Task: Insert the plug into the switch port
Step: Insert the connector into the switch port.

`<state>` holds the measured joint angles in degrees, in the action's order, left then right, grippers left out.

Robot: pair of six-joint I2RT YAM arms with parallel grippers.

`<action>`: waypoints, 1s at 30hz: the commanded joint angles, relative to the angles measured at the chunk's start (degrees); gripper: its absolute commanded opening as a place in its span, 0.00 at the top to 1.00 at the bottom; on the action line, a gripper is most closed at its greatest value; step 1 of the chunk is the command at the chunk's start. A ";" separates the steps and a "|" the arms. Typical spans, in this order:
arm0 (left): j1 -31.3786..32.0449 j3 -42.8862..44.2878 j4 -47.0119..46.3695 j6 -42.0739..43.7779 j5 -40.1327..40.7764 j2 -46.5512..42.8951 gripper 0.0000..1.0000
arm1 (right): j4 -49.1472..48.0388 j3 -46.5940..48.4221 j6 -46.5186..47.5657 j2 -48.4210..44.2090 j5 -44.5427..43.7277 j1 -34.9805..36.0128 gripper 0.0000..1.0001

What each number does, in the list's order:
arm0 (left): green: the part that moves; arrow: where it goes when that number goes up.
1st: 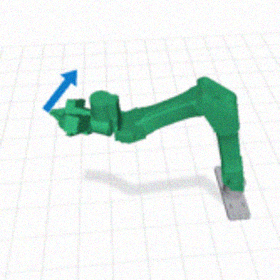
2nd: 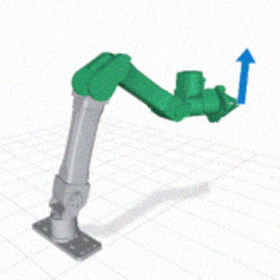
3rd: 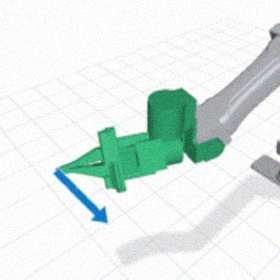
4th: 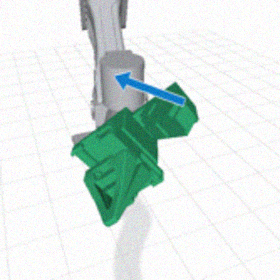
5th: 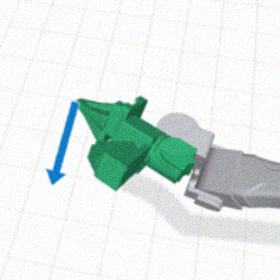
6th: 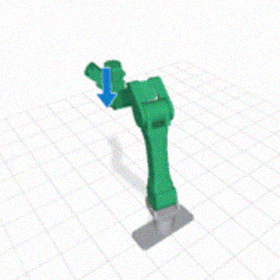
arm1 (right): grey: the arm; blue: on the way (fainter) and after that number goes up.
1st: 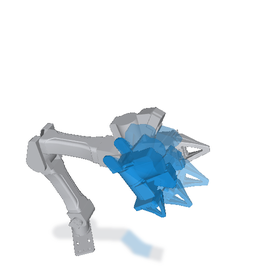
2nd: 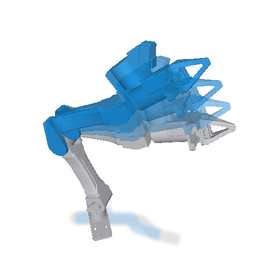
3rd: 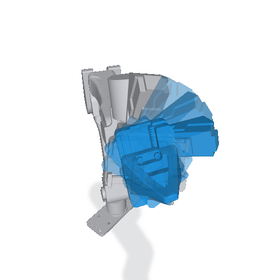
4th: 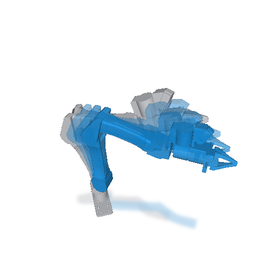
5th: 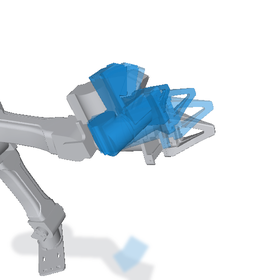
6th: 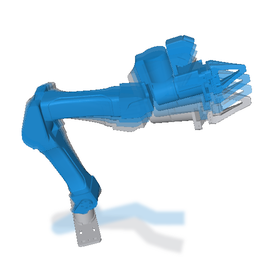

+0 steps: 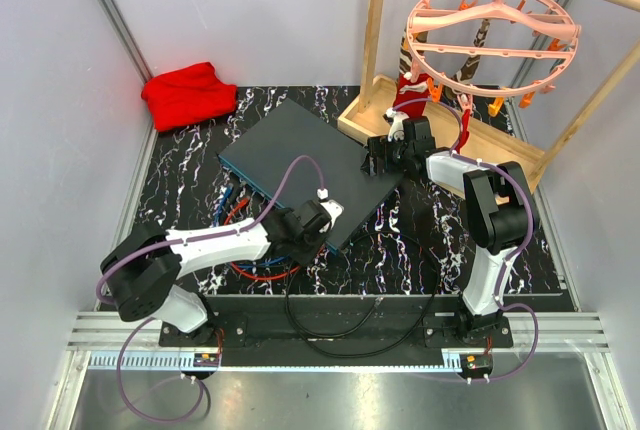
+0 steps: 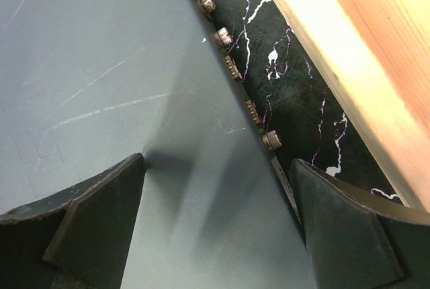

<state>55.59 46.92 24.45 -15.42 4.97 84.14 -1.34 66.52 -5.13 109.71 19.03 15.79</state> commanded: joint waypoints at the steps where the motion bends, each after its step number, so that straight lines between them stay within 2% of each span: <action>1: 0.30 2.57 -0.28 -0.14 0.83 0.59 0.74 | 3.10 0.89 -0.94 1.38 4.00 1.79 0.03; 15: 0.31 2.74 0.60 -0.22 1.35 2.08 0.77 | 3.10 0.89 -0.94 1.65 4.00 1.79 0.03; 22: 0.22 3.27 0.69 -0.40 0.57 1.38 0.95 | 3.10 0.98 -0.85 1.65 3.83 1.79 0.03; 30: 0.22 5.38 1.39 -0.14 -1.19 1.03 1.00 | 3.72 1.15 -0.24 1.73 3.65 1.79 0.03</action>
<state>55.75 48.80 27.03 -15.66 4.54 86.21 -1.17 66.65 -4.93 109.80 19.05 15.81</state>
